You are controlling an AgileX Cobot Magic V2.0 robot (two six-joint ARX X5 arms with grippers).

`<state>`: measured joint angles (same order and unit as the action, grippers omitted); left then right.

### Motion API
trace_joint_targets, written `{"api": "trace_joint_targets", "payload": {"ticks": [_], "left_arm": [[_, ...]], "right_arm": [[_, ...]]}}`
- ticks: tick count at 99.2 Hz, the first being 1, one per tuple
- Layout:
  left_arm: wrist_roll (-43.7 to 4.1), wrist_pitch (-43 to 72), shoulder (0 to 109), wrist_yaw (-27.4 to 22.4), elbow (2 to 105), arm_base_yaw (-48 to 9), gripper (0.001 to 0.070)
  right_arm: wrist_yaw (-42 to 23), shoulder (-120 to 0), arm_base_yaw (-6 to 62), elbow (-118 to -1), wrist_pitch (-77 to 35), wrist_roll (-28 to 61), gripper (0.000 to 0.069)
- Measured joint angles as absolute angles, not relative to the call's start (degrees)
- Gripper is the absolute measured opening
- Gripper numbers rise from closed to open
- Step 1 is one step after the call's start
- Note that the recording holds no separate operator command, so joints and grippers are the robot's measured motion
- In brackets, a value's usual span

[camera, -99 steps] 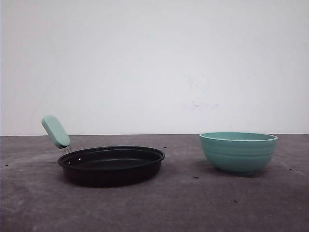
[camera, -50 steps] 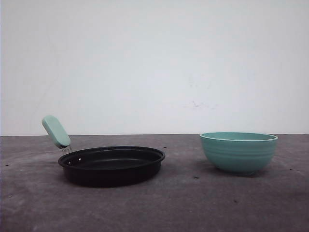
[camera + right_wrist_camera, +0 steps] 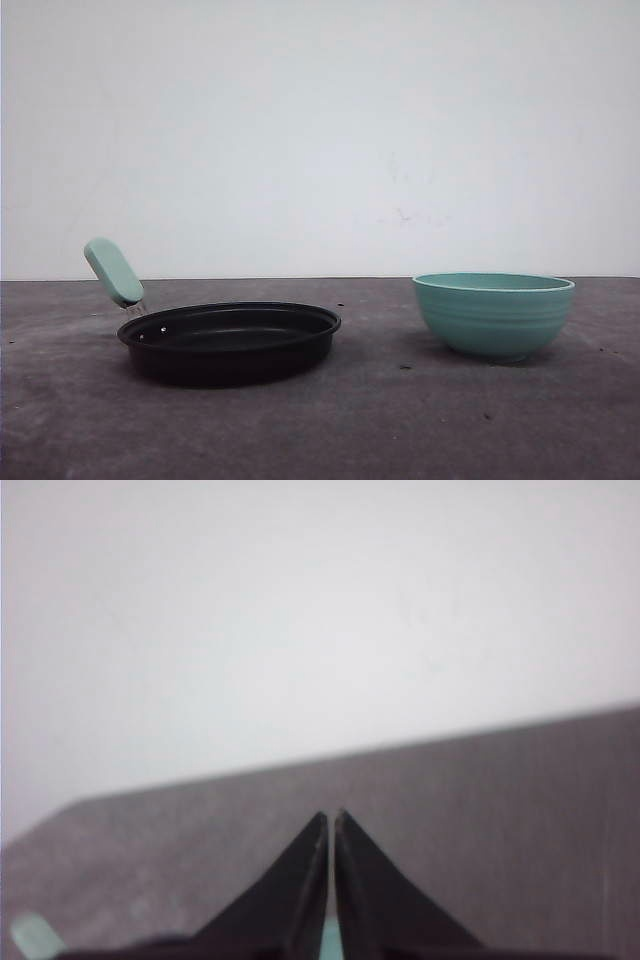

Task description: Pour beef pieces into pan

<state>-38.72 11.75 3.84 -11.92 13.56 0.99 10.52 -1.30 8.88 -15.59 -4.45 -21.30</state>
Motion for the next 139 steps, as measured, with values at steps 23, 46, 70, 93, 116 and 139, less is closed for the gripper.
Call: {"api": "trace_joint_targets", "payload": {"ticks": [23, 46, 70, 93, 116, 139], "left_arm": [[-30.3, 19.0, 27.2, -16.5, 37.3, 0.8, 0.0021], [-22.8, 29.0, 47.0, -17.5, 66.2, -0.8, 0.0021], [-20.0, 31.0, 50.0, -18.0, 76.6, -3.6, 0.0026], [-18.6, 38.0, 52.1, -13.9, 76.2, -4.2, 0.0585], [-18.0, 37.2, 52.4, -12.1, 73.2, -5.8, 0.0696], [-21.7, 26.6, 54.9, -12.6, 55.0, -6.5, 0.0696]], "right_arm": [[10.5, -13.4, 8.9, -35.6, -16.4, -17.1, 0.0010], [10.5, -31.0, 8.9, -58.5, -32.5, -12.7, 0.0010], [10.5, -40.6, 8.9, -69.3, -36.2, -10.4, 0.0032], [10.5, -41.4, 8.9, -69.3, -36.4, -10.3, 0.0649], [10.5, -43.4, 8.9, -69.3, -38.7, -10.0, 0.0683], [10.5, -44.8, 8.9, -69.3, -47.4, -7.7, 0.0683]]}}
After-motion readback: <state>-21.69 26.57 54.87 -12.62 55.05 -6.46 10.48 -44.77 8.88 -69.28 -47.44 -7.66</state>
